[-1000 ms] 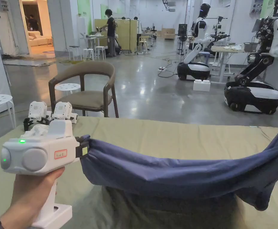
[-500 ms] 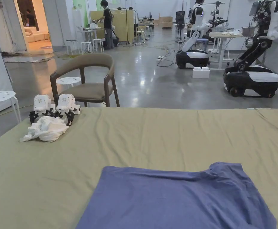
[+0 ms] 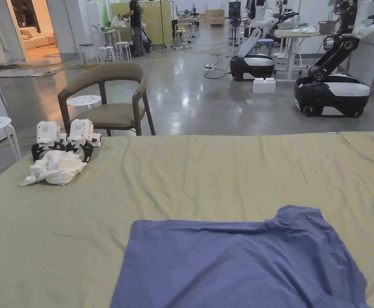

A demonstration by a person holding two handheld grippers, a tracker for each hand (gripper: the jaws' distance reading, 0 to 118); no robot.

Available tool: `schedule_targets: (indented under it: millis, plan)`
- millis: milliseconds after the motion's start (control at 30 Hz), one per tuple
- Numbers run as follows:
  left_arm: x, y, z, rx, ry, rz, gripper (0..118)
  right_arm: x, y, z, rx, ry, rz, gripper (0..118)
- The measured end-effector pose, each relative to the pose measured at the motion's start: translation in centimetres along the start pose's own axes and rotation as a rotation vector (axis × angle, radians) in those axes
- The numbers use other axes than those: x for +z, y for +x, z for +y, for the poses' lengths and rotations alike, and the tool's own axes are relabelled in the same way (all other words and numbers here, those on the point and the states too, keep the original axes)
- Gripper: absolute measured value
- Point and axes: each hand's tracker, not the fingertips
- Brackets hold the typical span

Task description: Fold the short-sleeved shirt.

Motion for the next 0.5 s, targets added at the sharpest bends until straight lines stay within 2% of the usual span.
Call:
schedule_targets:
  millis: [100,167,333,433,500]
  plan:
    - [3.4,1.0,1.4,-0.035,0.114,0.014,81,2.1,-0.6,0.7,-0.010,0.104,0.026,64]
    - [5.6,3.0,2.2,-0.110,0.211,0.000,81,3.4,-2.5,1.0,0.043,0.176,0.014,64]
    - [10.9,8.4,3.3,-0.247,0.427,-0.020,81,5.9,-7.7,1.1,0.213,0.297,0.125,65]
    - [13.6,10.7,3.4,-0.319,0.515,-0.034,81,7.8,-10.1,1.0,0.253,0.326,0.163,66]
    - [15.1,11.9,3.4,-0.369,0.558,-0.035,81,8.9,-11.3,0.9,0.293,0.331,0.225,66]
